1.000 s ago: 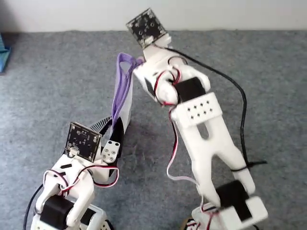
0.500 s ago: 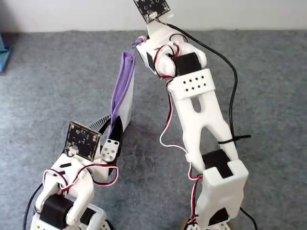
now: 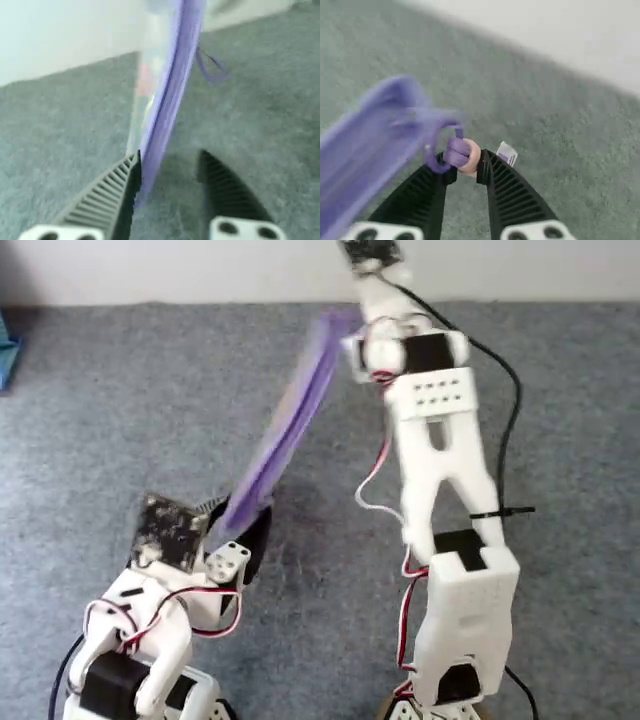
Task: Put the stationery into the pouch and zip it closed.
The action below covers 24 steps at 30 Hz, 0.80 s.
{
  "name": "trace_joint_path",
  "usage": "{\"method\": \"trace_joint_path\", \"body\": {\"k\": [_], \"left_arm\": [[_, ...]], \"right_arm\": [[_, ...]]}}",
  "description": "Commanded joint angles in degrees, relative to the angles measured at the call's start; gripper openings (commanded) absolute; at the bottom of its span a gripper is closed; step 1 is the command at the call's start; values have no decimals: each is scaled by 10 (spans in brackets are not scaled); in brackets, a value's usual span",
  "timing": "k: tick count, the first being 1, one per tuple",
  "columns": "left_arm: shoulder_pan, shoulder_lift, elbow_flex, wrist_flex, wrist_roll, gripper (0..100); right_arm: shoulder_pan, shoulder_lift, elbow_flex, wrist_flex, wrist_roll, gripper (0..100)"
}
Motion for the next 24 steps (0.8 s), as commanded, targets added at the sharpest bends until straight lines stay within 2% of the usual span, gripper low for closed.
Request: {"method": "trace_joint_path", "body": {"k": [1, 8, 19, 24], "left_arm": [[-31, 3, -36, 8, 14, 359], [-122, -1, -75, 58, 15, 362], [-220, -1, -79, 57, 15, 360], [-257, -1, -78, 58, 12, 360]], "right_arm": [[15, -14, -24, 22, -19, 8], [65, -16, -24, 84, -59, 8], [81, -58, -23, 323, -95, 8], [77, -124, 2, 327, -91, 12]]}}
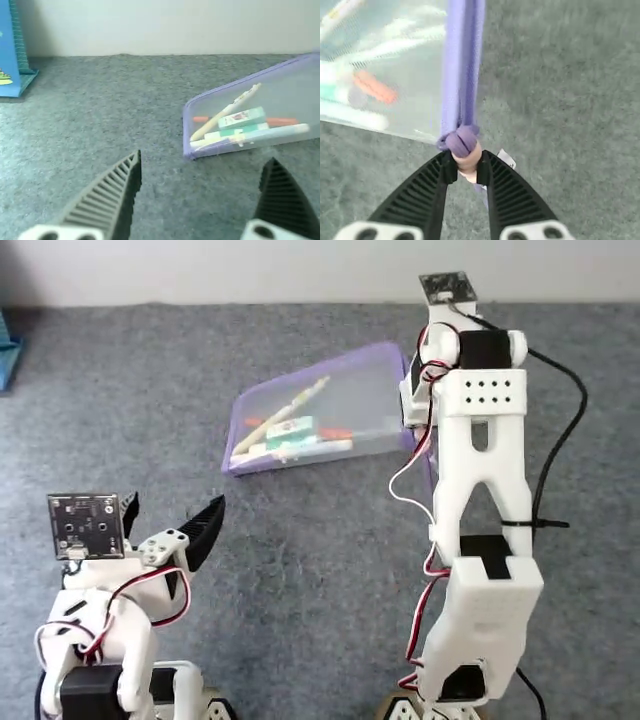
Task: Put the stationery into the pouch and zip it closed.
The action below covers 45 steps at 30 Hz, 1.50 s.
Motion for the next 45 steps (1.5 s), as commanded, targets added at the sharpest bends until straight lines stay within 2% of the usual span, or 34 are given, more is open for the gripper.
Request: {"method": "trace_joint_path", "body": {"k": [1, 4, 8, 11, 13, 17, 21, 25, 26, 29, 36, 40, 45], "left_arm": [[-20, 0, -29, 1, 3, 360], [-25, 1, -24, 1, 2, 360], [-23, 0, -22, 18, 3, 360], [-23, 0, -23, 54, 5, 360], [-22, 0, -22, 74, 5, 360], [-22, 0, 0, 77, 5, 360], [-20, 0, 33, 77, 6, 351], [3, 0, 56, 79, 4, 216], [18, 0, 58, 78, 4, 165], [76, 0, 58, 70, 5, 5], [149, 0, 113, 40, 2, 12], [149, 2, 143, 19, 2, 13], [148, -1, 246, -50, 2, 14]], "right_arm": [[-3, -93, 23, 25, -4, 13], [-28, -163, 117, 26, -4, 41], [-51, -288, 280, 24, -11, 202], [-54, -364, 380, 22, -63, 310], [-53, -407, 433, 22, -84, 330], [-51, -487, 513, 22, -89, 295], [-54, -565, 587, 22, -91, 195], [-51, -628, 643, 22, -91, 14], [-51, -642, 654, 22, -91, 2], [-50, -684, 687, 17, -92, 36], [-50, -787, 814, -94, -139, 8], [-50, -852, 915, -187, -139, 8], [-30, -922, 1087, -333, -135, 8]]}}
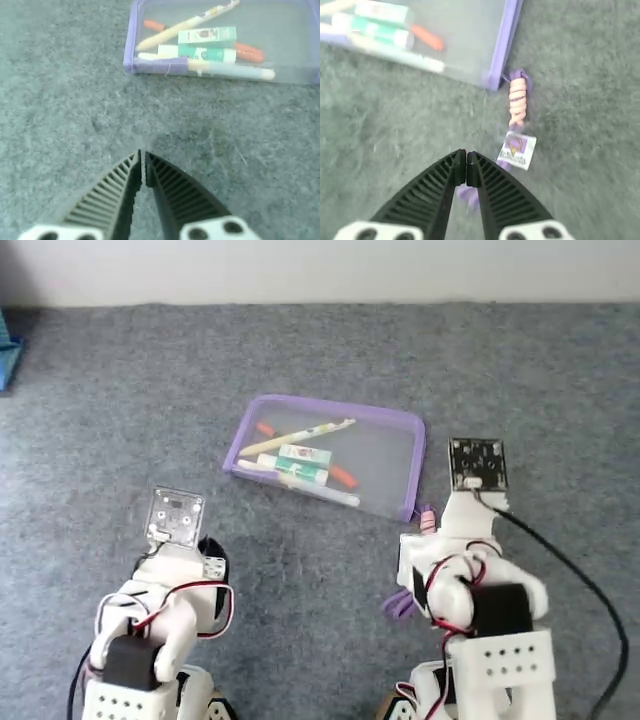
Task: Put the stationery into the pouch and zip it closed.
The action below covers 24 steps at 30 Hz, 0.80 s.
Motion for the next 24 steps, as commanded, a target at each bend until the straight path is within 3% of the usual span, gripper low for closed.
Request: {"method": "trace_joint_path", "body": {"k": [1, 7, 17, 24], "left_arm": [[2, -2, 47, -58, 0, 14], [2, -2, 90, -102, 0, 14], [1, -2, 154, -131, 0, 14], [1, -2, 164, -170, 3, 14]], "right_arm": [[27, -48, 111, -110, -4, 8], [66, -110, 242, -179, -3, 8], [64, -224, 404, -195, -3, 8], [67, -340, 417, -105, -4, 8]]}}
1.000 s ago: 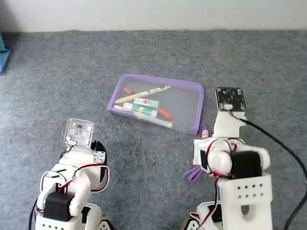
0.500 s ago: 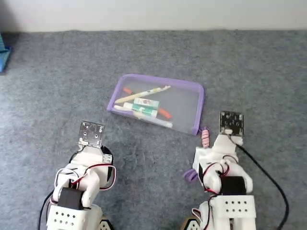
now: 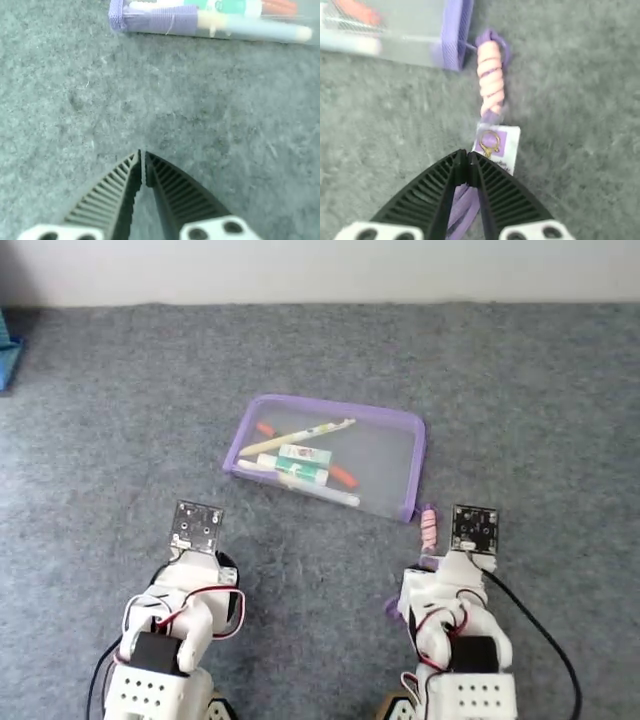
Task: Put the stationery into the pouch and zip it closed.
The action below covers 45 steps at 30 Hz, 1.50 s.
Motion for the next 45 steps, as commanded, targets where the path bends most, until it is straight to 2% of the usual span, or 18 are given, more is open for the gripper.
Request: {"method": "trace_joint_path", "body": {"k": [1, 4, 45], "left_arm": [[1, -6, -3, -17, 2, 14], [1, -6, -3, -17, 3, 14], [1, -6, -3, -18, 0, 14]], "right_arm": [[6, -52, 7, 78, -4, 8], [5, -84, 6, 149, -6, 9], [2, -76, 6, 143, -4, 9]]}}
